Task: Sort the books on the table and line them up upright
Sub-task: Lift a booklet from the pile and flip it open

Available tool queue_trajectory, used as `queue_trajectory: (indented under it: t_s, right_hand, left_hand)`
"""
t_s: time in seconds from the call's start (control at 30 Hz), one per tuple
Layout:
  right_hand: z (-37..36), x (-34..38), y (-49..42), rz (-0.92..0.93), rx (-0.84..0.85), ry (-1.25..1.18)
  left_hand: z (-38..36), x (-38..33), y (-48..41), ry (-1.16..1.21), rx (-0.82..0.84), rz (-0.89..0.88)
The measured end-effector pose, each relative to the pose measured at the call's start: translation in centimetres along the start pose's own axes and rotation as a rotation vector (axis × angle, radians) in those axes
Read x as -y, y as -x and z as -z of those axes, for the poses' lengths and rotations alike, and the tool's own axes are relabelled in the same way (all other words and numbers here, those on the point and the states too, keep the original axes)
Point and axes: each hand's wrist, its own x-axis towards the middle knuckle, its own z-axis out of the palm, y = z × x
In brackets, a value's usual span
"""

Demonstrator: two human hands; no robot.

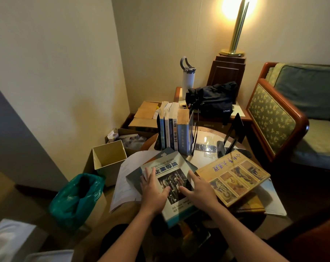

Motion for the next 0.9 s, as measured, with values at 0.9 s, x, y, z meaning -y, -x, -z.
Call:
queue_trajectory:
  t_s: [0.9]
  right_hand:
    - [6.1, 0.5, -1.8, 0.189, 0.078, -0.726]
  left_hand:
    - [7.0, -7.4, -1.6, 0.851, 0.085, -0.058]
